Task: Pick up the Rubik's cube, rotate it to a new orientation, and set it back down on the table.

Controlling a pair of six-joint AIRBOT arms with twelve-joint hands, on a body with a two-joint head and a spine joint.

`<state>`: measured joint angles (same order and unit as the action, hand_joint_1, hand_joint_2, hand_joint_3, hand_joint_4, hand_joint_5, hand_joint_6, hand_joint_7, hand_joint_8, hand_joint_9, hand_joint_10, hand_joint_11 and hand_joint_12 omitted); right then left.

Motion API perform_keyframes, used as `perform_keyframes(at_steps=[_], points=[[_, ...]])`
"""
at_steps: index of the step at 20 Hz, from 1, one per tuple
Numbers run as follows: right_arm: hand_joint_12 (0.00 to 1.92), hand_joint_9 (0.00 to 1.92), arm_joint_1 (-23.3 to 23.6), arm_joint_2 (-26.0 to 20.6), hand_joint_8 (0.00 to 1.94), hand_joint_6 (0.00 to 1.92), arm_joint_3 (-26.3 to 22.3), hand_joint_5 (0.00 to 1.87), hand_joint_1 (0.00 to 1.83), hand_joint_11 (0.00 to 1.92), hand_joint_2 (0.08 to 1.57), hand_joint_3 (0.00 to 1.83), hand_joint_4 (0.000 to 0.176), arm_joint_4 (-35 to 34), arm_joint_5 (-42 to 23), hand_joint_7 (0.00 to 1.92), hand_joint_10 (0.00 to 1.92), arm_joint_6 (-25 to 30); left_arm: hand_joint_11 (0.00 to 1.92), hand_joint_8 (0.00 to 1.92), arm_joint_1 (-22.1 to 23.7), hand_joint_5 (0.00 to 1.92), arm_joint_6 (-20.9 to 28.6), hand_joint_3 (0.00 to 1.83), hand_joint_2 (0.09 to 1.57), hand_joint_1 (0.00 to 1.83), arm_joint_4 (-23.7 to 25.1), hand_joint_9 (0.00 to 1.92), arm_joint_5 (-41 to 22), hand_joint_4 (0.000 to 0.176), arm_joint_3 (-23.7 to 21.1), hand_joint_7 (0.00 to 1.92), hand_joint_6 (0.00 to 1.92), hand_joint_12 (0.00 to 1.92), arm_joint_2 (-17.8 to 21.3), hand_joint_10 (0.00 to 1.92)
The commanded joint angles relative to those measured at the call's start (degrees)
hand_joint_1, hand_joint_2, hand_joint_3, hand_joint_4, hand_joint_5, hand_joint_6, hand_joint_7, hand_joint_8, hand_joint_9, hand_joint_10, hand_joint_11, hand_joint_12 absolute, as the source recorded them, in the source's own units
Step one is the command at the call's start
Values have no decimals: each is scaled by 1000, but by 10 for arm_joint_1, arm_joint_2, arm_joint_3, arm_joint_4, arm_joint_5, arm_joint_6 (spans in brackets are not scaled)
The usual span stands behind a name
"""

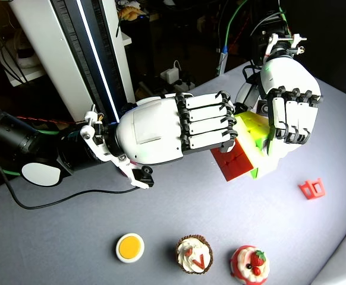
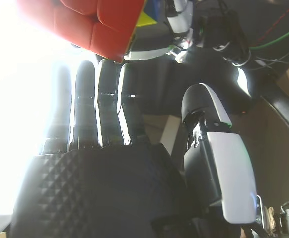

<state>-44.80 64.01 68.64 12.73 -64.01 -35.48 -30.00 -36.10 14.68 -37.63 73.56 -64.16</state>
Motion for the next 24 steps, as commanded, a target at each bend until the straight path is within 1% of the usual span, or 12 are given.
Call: perform_keyframes(at_steps=[1, 2, 4, 6, 7, 8, 9, 11, 12, 17, 21, 24], points=[[1627, 0, 3, 2, 1281, 1029, -4, 68, 144, 0, 1281, 0, 0, -8, -62, 8, 1388, 4, 1475, 1921, 7, 1085, 7, 0, 1247, 1564, -24, 1415, -92, 0, 0, 1324, 1921, 1921, -1, 1921], [1713, 0, 2, 2, 1313, 1023, -4, 101, 156, 0, 1282, 0, 0, -8, -62, 32, 1439, 4, 1393, 1921, 7, 1158, 7, 0, 1226, 1532, -25, 1365, -92, 0, 0, 1306, 1921, 1921, -1, 1921], [1762, 0, -3, 2, 1308, 1028, -5, 137, 164, 0, 1283, 0, 0, -8, -62, 77, 1455, 4, 1518, 1921, 7, 1182, 7, 0, 1220, 1570, -25, 1445, -93, 0, 0, 1361, 1921, 1921, -1, 1921], [1797, 0, -6, 2, 1293, 1049, -5, 104, 84, 0, 1314, 8, 0, -8, -61, 51, 1447, 4, 1476, 1921, 7, 912, 7, 0, 1216, 1614, -25, 1372, -93, 0, 0, 1262, 1921, 1921, -1, 1921], [1803, 0, -7, 2, 1283, 1046, -6, 90, 32, 0, 1331, 12, 0, -7, -60, 29, 1447, 4, 1137, 1837, 7, 836, 7, 0, 1389, 1485, -25, 679, -93, 0, 0, 641, 1921, 1921, -1, 1913], [1803, 0, -8, 1, 1283, 1046, -6, 90, 32, 0, 1331, 12, 0, -6, -58, 29, 1447, 4, 1137, 1837, 7, 836, 7, 0, 1389, 1485, -25, 679, -94, 0, 0, 641, 1921, 1921, -1, 1913], [1771, 0, -9, 0, 1289, 1053, -7, 96, 16, 0, 1328, 8, 0, -6, -56, 35, 1427, 4, 1240, 1712, 7, 949, 7, 0, 1383, 1345, -25, 1105, -95, 0, 0, 636, 1921, 1921, -1, 1919], [1764, 0, -12, -1, 1290, 1055, -7, 98, 13, 0, 1328, 7, 0, -5, -49, 37, 1423, 4, 1273, 1665, 8, 979, 7, 0, 1373, 1321, -25, 1230, -97, 0, -1, 648, 1921, 1921, -1, 1921], [1693, 0, -15, -1, 1272, 1040, -6, 113, 25, 0, 1313, 1, 0, -5, -45, 33, 1371, 4, 1489, 1870, 8, 1216, 7, 0, 1250, 1439, -25, 1406, -99, 0, -1, 1188, 1921, 1921, -1, 1921], [1708, 0, -25, 2, 1183, 944, -1, 107, 0, 0, 1317, 1, 0, -4, -36, 39, 1296, 4, 1579, 1921, 8, 1279, 7, 0, 1203, 1419, -25, 1484, -101, 0, -2, 1389, 1921, 1921, 0, 1921], [1811, 0, -25, 2, 1191, 896, -2, 130, 0, 0, 1302, 0, 0, 4, -36, 68, 1404, 4, 1467, 1921, 7, 1273, 7, 0, 1200, 1440, -25, 1410, -100, 0, -2, 1334, 1921, 1921, 0, 1921], [1708, 0, -20, 0, 1178, 912, -4, 93, 0, 0, 1311, 3, 0, 4, -49, 76, 1376, 4, 1490, 1921, 5, 1237, 7, 0, 1216, 1406, -26, 1420, -96, 0, 0, 1336, 1921, 1921, 0, 1921]])
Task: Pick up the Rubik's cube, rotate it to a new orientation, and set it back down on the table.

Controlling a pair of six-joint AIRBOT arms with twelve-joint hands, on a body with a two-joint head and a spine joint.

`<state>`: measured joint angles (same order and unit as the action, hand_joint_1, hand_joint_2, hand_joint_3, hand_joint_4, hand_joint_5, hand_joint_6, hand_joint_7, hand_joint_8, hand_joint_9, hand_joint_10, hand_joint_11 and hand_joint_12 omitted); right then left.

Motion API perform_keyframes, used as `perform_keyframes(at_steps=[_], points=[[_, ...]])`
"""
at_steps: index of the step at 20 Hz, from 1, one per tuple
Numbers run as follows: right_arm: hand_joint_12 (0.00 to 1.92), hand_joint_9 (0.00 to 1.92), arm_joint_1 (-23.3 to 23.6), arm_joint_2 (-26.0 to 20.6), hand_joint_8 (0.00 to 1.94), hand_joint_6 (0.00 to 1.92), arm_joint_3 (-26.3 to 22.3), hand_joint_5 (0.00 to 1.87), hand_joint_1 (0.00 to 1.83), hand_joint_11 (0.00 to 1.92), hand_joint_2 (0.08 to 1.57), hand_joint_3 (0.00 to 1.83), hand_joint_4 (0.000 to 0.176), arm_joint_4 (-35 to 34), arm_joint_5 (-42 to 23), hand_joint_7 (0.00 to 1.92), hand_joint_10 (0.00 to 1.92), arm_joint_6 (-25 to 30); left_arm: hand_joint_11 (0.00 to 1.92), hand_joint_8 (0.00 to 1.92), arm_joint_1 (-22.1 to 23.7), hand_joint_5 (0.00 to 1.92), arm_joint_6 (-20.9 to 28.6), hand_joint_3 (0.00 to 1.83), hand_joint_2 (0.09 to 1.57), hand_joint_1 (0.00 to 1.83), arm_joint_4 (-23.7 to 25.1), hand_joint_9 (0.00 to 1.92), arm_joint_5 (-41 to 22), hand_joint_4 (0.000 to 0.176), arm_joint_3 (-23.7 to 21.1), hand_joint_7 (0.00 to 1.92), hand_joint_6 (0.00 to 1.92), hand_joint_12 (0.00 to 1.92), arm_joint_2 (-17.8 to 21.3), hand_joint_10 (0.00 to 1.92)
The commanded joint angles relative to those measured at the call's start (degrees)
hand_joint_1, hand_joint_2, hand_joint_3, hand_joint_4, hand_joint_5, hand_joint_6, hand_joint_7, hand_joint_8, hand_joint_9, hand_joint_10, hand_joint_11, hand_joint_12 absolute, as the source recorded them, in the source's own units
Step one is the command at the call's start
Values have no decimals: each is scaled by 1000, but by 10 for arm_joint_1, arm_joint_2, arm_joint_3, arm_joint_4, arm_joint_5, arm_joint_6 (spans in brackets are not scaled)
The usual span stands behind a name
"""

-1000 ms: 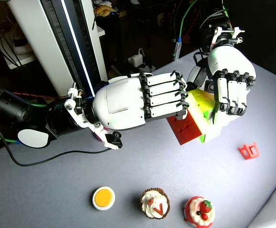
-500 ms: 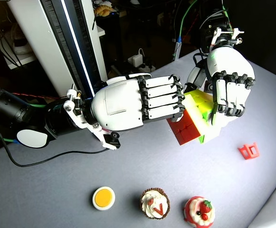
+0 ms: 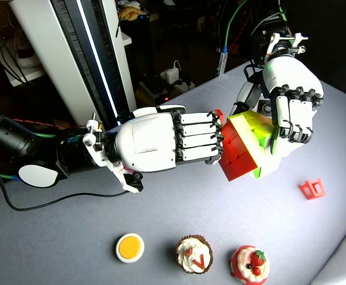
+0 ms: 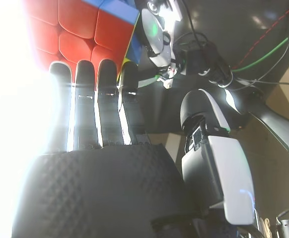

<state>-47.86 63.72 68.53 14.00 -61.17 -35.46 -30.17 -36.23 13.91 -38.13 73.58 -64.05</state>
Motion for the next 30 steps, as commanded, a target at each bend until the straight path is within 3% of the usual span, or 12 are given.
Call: perform_keyframes(at_steps=[1, 4, 7, 13, 15, 16, 19, 20, 21, 23, 25, 30], points=[[1675, 0, 13, 0, 1202, 928, -4, 67, 0, 0, 1313, 2, 0, -9, -80, 48, 1354, 4, 1392, 1921, 6, 1174, 9, 0, 1218, 1382, -19, 1320, -89, 0, 0, 1243, 1921, 1921, -2, 1921], [1686, 0, 19, -9, 1249, 852, -8, 5, 90, 0, 1282, 0, 0, -9, -88, 1, 1409, 4, 1352, 1762, 4, 139, 9, 0, 1420, 1449, -21, 558, -84, 0, 2, 505, 1765, 1921, -2, 1921], [1642, 0, 24, -12, 1262, 714, -10, 4, 73, 0, 1293, 3, 0, -10, -93, 0, 1392, 4, 1515, 1920, 3, 1201, 9, 0, 1232, 1572, -21, 1425, -83, 0, 2, 1319, 1920, 1921, -3, 1921], [1461, 0, 27, -13, 1126, 19, -10, 0, 0, 0, 1325, 3, 0, -17, -98, 0, 1217, 4, 1474, 1921, 1, 1058, 9, 0, 1271, 1480, -20, 1380, -79, 0, 3, 1260, 1921, 1921, -4, 1921], [1489, 0, 28, -15, 1173, 19, -9, 45, 22, 0, 1307, 0, 0, -19, -99, 0, 1297, 4, 1354, 1896, 0, 646, 9, 0, 1462, 1114, -20, 1237, -80, 0, 3, 560, 1708, 1921, -4, 1921], [1556, 0, 28, -15, 1185, 27, -8, 76, 27, 0, 1306, 0, 0, -20, -99, 0, 1364, 4, 1386, 1838, 0, 910, 9, 0, 1454, 1237, -20, 1277, -82, 0, 2, 539, 1878, 1921, -4, 1921], [1657, 0, 28, -14, 1273, 5, -5, 26, 6, 0, 1320, 3, 0, -25, -90, 0, 1392, 4, 1454, 1917, 0, 1114, 10, 0, 1278, 1471, -17, 1371, -93, 0, -2, 1233, 1921, 1921, -3, 1921], [1661, 0, 28, -14, 1286, 11, -3, 40, 0, 0, 1324, 3, 0, -25, -86, 0, 1362, 4, 1385, 1920, 0, 633, 11, 0, 1458, 1116, -17, 1289, -96, 0, -3, 656, 1783, 1921, -2, 1921], [1514, 0, 28, -13, 1163, 13, -2, 54, 7, 0, 1313, 0, 0, -25, -82, 0, 1166, 4, 1422, 1831, 0, 928, 11, 0, 1447, 1241, -16, 1322, -98, 0, -3, 567, 1893, 1921, -2, 1921], [1393, 0, 26, -10, 870, 5, 1, 41, 2, 0, 1304, 0, 0, -25, -74, 0, 986, 4, 767, 1869, 0, 430, 13, 454, 1151, 1424, -14, 526, -100, 0, -4, 421, 1863, 1898, -1, 1909], [1631, 0, 20, -8, 989, 14, 2, 72, 0, 0, 1326, 3, 0, -23, -70, 0, 1269, 4, 1186, 1824, 0, 784, 13, 1388, 614, 1422, -14, 933, -100, 0, -4, 900, 1899, 1920, -1, 1911], [1676, 0, 12, -8, 1004, 89, -1, 242, 8, 0, 1314, 0, 0, -17, -67, 0, 1276, 4, 1518, 1921, 1, 1220, 14, 979, 714, 1464, -16, 1446, -102, 0, -3, 1330, 1921, 1921, -1, 1921]])
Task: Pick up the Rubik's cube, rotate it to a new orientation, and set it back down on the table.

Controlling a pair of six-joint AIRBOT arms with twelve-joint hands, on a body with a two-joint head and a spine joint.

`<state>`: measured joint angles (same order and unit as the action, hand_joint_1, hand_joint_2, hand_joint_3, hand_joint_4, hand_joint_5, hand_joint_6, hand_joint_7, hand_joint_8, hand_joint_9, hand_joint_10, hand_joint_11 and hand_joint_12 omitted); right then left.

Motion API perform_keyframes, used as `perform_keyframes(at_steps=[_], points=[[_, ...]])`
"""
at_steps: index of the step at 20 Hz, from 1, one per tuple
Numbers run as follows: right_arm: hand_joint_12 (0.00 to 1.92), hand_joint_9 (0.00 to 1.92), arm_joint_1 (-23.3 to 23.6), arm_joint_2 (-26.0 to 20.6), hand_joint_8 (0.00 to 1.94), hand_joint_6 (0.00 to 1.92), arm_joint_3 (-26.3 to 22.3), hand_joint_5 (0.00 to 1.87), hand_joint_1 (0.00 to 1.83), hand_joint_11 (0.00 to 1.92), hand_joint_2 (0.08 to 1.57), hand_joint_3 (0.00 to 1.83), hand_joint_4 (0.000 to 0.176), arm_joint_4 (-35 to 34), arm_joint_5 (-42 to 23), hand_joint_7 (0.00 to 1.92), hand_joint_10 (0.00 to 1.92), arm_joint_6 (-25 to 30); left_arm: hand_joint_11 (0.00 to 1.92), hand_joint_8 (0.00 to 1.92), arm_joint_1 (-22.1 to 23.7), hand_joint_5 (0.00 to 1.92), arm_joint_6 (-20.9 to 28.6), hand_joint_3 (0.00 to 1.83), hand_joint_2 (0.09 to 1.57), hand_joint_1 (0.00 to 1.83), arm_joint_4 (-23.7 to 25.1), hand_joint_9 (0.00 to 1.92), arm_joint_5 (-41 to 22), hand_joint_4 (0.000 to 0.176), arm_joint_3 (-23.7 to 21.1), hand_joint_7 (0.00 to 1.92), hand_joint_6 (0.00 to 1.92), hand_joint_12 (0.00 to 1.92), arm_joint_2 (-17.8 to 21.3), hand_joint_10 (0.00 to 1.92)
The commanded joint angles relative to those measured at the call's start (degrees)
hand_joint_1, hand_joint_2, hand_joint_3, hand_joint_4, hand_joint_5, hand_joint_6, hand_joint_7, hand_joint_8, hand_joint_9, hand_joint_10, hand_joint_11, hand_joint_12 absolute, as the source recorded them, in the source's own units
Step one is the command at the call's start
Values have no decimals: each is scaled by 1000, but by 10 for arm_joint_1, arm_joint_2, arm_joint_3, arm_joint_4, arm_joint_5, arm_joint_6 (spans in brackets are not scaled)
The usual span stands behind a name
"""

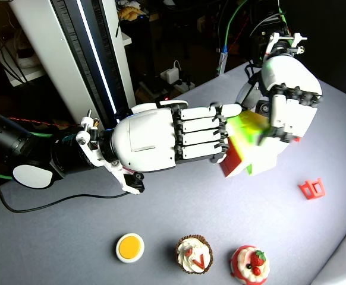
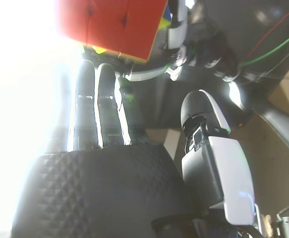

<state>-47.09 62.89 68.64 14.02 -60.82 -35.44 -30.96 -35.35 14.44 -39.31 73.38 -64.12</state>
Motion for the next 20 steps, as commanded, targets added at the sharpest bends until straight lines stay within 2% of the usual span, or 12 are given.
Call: perform_keyframes(at_steps=[1, 3, 4, 5, 6, 7, 8, 9, 14, 16, 18, 20], points=[[1676, 0, 4, 1, 1004, 89, -3, 242, 8, 0, 1314, 0, 0, -16, -70, 0, 1276, 3, 1518, 1921, 9, 1220, 5, 979, 714, 1464, -21, 1446, -90, 0, -1, 1330, 1921, 1921, 0, 1921], [1634, 0, 3, 1, 1059, 114, -4, 278, 39, 0, 1299, 0, 0, -13, -69, 9, 1270, 3, 1523, 1921, 9, 1255, 5, 983, 707, 1473, -23, 1451, -90, 0, 0, 1366, 1921, 1921, 0, 1921], [1706, 0, 3, 1, 1109, 284, -4, 300, 28, 0, 1323, 0, 0, -12, -69, 70, 1339, 3, 1543, 1921, 9, 1270, 5, 1005, 683, 1470, -23, 1466, -90, 70, 0, 1380, 1921, 1921, 0, 1921], [1706, 0, 3, 1, 1109, 284, -4, 300, 28, 0, 1323, 0, 0, -11, -70, 70, 1339, 3, 1543, 1921, 8, 1270, 5, 1005, 683, 1470, -24, 1466, -89, 70, 0, 1380, 1921, 1921, 0, 1921], [1767, 0, 3, 1, 1135, 477, -5, 219, 28, 0, 1323, 0, 0, -10, -70, 62, 1358, 3, 1539, 1921, 8, 1273, 5, 966, 696, 1463, -24, 1470, -89, 109, 1, 1388, 1921, 1921, -1, 1921], [1777, 0, 3, 1, 1138, 603, -6, 152, 15, 0, 1329, 0, 0, -8, -70, 56, 1347, 3, 1543, 1921, 8, 1291, 5, 956, 699, 1466, -25, 1479, -88, 126, 1, 1402, 1921, 1921, -1, 1921], [1755, 0, 3, 1, 1127, 643, -7, 128, 2, 0, 1333, 1, 0, -5, -70, 56, 1333, 3, 1526, 1921, 8, 1289, 4, 913, 709, 1457, -27, 1465, -88, 166, 2, 1386, 1921, 1921, -1, 1921], [1766, 0, 3, 1, 1134, 683, -8, 125, 6, 0, 1334, 1, 0, -3, -71, 69, 1362, 3, 1493, 1921, 8, 1260, 4, 805, 756, 1402, -29, 1434, -85, 176, 3, 1347, 1921, 1921, -2, 1921], [1788, 0, 3, 2, 1085, 590, -10, 220, 20, 0, 1287, 0, 0, 12, -71, 130, 1409, 3, 1398, 1921, 8, 1166, 2, 501, 844, 1423, -36, 1338, -82, 176, 7, 1262, 1921, 1921, -8, 1921], [1806, 0, 3, 6, 1065, 502, -9, 250, 0, 0, 1315, 4, 0, 18, -69, 105, 1431, 3, 1444, 1921, 8, 1209, 2, 684, 780, 1450, -37, 1375, -83, 176, 7, 1295, 1921, 1921, -8, 1921], [1836, 0, 3, 10, 1053, 470, -8, 222, 0, 0, 1327, 6, 0, 24, -66, 106, 1398, 3, 1550, 1921, 8, 1251, 2, 1054, 667, 1419, -37, 1471, -83, 176, 7, 1383, 1921, 1921, -9, 1921], [1853, 0, 3, 12, 1020, 451, -7, 194, 0, 0, 1330, 4, 0, 30, -64, 82, 1366, 3, 1520, 1921, 8, 1196, 2, 1091, 651, 1435, -38, 1438, -84, 176, 7, 1341, 1921, 1921, -10, 1921]])
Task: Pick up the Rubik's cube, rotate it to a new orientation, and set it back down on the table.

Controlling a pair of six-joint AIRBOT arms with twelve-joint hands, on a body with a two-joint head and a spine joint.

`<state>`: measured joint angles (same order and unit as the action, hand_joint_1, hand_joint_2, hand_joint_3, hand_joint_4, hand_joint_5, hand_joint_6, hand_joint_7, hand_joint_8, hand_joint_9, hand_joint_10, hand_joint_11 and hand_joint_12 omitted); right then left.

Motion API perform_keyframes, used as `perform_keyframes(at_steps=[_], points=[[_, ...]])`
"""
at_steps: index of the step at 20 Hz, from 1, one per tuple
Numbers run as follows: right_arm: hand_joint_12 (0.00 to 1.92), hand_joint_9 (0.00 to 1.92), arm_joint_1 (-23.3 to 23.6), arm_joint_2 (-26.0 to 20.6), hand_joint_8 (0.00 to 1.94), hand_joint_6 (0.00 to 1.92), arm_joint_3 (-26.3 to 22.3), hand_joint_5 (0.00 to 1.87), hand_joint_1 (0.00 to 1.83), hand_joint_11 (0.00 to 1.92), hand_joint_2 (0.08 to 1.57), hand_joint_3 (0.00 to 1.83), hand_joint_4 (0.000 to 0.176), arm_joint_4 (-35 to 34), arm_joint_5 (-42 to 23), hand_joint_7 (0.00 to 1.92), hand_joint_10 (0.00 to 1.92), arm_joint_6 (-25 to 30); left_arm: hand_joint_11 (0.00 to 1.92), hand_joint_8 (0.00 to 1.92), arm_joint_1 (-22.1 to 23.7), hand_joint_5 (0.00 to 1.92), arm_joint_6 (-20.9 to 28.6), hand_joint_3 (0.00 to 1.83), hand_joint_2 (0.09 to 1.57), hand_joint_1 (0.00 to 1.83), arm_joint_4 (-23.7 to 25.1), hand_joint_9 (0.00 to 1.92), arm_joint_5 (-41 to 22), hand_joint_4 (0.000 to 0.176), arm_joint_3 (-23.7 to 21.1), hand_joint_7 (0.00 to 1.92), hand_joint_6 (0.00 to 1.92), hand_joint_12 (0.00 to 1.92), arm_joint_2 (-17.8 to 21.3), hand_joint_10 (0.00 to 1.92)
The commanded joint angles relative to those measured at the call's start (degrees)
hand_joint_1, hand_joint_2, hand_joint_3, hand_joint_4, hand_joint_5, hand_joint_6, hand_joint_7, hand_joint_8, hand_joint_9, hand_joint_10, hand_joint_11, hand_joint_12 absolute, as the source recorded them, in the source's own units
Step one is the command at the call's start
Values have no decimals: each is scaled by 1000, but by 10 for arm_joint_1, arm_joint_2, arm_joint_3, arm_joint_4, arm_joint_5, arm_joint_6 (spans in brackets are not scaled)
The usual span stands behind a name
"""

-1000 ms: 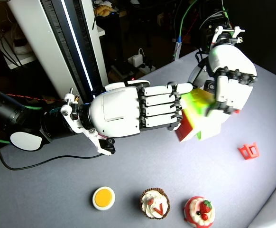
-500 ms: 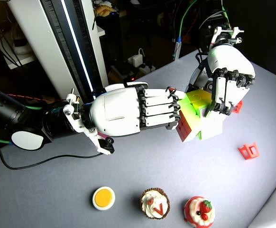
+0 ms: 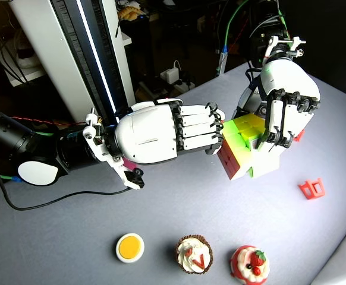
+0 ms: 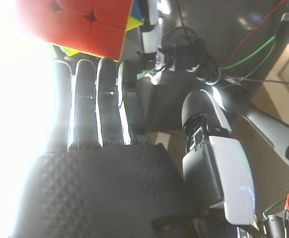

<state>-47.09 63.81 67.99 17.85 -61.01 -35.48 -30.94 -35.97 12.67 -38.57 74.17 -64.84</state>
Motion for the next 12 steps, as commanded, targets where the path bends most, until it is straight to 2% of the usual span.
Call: perform_keyframes(at_steps=[1, 2, 4, 5, 6, 7, 8, 9, 11, 12], points=[[1833, 0, 3, 3, 1023, 441, -1, 182, 0, 0, 1324, 1, 0, -7, -62, 77, 1387, 4, 1518, 1921, 8, 1173, 8, 1068, 662, 1458, -20, 1435, -91, 176, 0, 1338, 1921, 1921, -3, 1921], [1827, 0, 3, 3, 1029, 445, -1, 199, 0, 0, 1319, 0, 0, -7, -61, 84, 1394, 4, 1499, 1921, 7, 1152, 8, 1028, 684, 1466, -21, 1416, -91, 176, 0, 1321, 1921, 1921, -3, 1921], [1772, 0, 3, 0, 1026, 410, -1, 190, 0, 0, 1329, 2, 0, -7, -61, 77, 1372, 4, 1505, 1921, 6, 1155, 8, 1089, 661, 1448, -24, 1421, -90, 176, 2, 1324, 1921, 1921, -4, 1921], [1797, 0, 3, -2, 1041, 413, -3, 205, 0, 0, 1333, 2, 0, -7, -62, 76, 1347, 4, 1464, 1921, 4, 995, 9, 1491, 558, 1261, -26, 1388, -90, 0, 3, 1126, 1836, 1921, -5, 1921], [1805, 0, 3, -2, 1056, 434, -4, 244, 0, 0, 1340, 4, 0, -8, -65, 106, 1362, 4, 1496, 1921, 1, 1093, 8, 1232, 618, 1406, -30, 1420, -89, 0, 4, 1270, 1904, 1921, -6, 1921], [1807, 0, 5, -2, 1069, 442, -7, 252, 0, 0, 1344, 5, 0, -8, -68, 115, 1393, 4, 1512, 1921, -4, 1139, 8, 1074, 660, 1460, -37, 1429, -89, 0, 6, 1318, 1918, 1921, -9, 1921], [1778, 0, 7, -8, 1061, 434, -10, 244, 2, 0, 1332, 0, 0, -10, -70, 84, 1383, 4, 1489, 1921, -7, 1122, 9, 758, 744, 1468, -40, 1408, -88, 0, 8, 1305, 1920, 1921, -11, 1921], [1763, 0, 8, -19, 1043, 417, -18, 193, 0, 0, 1337, 1, 0, -19, -73, 38, 1339, 4, 1351, 1921, -11, 1102, 10, 549, 853, 1467, -45, 1278, -86, 0, 11, 1211, 1921, 1921, -15, 1921], [1692, 0, 10, -43, 854, 466, -31, 119, 0, 0, 1317, 0, 0, -36, -87, 1, 1265, 4, 1456, 1921, -17, 1168, 15, 682, 823, 1561, -52, 1371, -78, 0, 19, 1281, 1921, 1921, -23, 1921], [1666, 0, 10, -54, 871, 479, -37, 109, 0, 0, 1285, 0, 0, -46, -95, 0, 1280, 4, 1409, 1921, -20, 1143, 16, 723, 820, 1537, -57, 1327, -73, 0, 23, 1225, 1921, 1921, -26, 1921]])
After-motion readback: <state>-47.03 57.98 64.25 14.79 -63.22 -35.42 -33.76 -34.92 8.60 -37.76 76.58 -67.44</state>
